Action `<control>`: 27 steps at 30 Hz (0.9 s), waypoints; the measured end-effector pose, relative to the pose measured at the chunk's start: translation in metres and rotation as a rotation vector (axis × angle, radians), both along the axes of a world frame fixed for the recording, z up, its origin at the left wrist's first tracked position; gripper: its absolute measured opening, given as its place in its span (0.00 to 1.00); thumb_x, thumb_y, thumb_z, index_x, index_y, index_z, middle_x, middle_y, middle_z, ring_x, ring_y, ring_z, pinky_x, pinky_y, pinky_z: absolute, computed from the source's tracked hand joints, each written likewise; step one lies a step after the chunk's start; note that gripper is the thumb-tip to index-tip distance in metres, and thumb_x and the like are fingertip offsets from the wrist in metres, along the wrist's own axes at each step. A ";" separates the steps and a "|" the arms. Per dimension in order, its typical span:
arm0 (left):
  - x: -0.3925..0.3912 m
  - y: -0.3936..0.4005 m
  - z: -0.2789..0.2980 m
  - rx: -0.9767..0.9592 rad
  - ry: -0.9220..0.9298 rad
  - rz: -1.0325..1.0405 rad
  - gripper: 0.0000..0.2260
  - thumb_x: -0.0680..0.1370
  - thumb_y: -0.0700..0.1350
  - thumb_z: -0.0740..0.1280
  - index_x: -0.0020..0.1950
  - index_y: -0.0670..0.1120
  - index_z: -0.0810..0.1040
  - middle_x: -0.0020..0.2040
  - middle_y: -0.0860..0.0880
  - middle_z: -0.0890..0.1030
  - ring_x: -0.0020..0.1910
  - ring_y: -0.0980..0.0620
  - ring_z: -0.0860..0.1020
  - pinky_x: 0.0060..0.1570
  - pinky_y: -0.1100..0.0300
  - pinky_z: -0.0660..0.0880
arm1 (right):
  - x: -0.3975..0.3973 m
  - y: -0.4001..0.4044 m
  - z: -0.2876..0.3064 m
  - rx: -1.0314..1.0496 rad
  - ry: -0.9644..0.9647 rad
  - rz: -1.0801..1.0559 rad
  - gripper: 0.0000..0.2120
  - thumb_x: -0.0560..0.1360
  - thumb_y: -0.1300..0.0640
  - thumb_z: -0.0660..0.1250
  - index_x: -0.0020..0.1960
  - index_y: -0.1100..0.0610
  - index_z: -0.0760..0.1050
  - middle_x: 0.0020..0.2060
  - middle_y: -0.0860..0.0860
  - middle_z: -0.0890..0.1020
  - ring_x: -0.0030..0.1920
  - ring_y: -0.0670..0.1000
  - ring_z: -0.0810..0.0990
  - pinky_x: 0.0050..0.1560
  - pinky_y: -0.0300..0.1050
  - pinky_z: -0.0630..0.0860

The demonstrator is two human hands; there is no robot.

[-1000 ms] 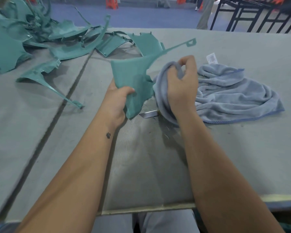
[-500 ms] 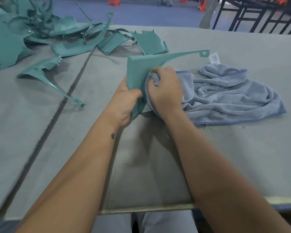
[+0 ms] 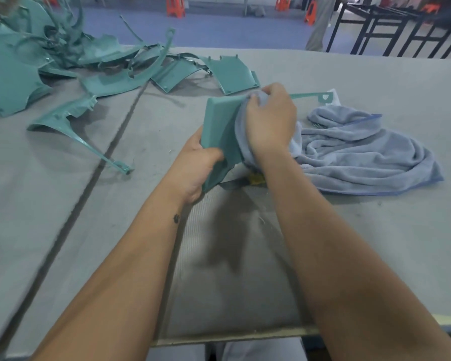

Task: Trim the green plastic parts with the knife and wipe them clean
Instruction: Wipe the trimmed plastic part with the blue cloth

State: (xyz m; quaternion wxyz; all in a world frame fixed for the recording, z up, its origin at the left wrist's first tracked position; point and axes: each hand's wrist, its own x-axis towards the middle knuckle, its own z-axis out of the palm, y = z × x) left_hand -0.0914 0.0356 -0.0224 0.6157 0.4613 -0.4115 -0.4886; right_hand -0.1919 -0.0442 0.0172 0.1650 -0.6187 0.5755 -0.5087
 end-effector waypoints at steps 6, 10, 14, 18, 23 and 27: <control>0.008 -0.001 -0.003 -0.090 0.152 -0.076 0.12 0.71 0.31 0.69 0.48 0.46 0.83 0.43 0.40 0.83 0.42 0.42 0.82 0.42 0.48 0.81 | 0.036 0.041 0.001 -0.341 0.014 0.372 0.05 0.75 0.58 0.64 0.46 0.58 0.78 0.39 0.50 0.81 0.42 0.52 0.78 0.44 0.46 0.71; 0.007 -0.004 -0.005 -0.053 0.028 -0.004 0.17 0.68 0.28 0.64 0.53 0.43 0.78 0.44 0.43 0.82 0.46 0.44 0.81 0.47 0.48 0.80 | 0.010 0.007 0.011 -0.127 0.208 0.236 0.10 0.77 0.57 0.59 0.53 0.54 0.78 0.50 0.52 0.82 0.52 0.55 0.78 0.51 0.46 0.70; 0.004 -0.004 -0.004 -0.057 -0.081 0.010 0.18 0.66 0.31 0.62 0.52 0.45 0.77 0.43 0.46 0.81 0.44 0.48 0.80 0.46 0.51 0.78 | -0.010 -0.013 0.016 0.032 0.265 0.146 0.11 0.78 0.57 0.57 0.53 0.53 0.77 0.49 0.51 0.82 0.52 0.54 0.78 0.51 0.46 0.73; 0.005 -0.004 -0.003 -0.018 0.021 0.022 0.17 0.73 0.25 0.63 0.48 0.44 0.83 0.44 0.42 0.84 0.47 0.43 0.83 0.47 0.49 0.81 | 0.016 0.015 0.018 -0.110 0.156 0.311 0.08 0.76 0.58 0.60 0.50 0.55 0.78 0.44 0.51 0.82 0.48 0.54 0.79 0.50 0.47 0.72; 0.002 -0.003 0.000 0.000 0.011 0.042 0.11 0.75 0.30 0.66 0.43 0.46 0.81 0.35 0.44 0.82 0.35 0.45 0.82 0.36 0.54 0.78 | 0.028 0.047 0.010 -0.222 0.020 0.473 0.04 0.76 0.60 0.62 0.46 0.59 0.75 0.36 0.52 0.79 0.40 0.54 0.77 0.44 0.54 0.75; -0.003 -0.005 0.003 0.019 -0.094 0.099 0.12 0.80 0.31 0.60 0.44 0.45 0.76 0.33 0.50 0.82 0.37 0.52 0.82 0.40 0.60 0.79 | 0.022 0.033 0.020 -0.031 -0.042 0.337 0.05 0.77 0.57 0.62 0.45 0.51 0.75 0.36 0.44 0.77 0.43 0.49 0.77 0.46 0.44 0.73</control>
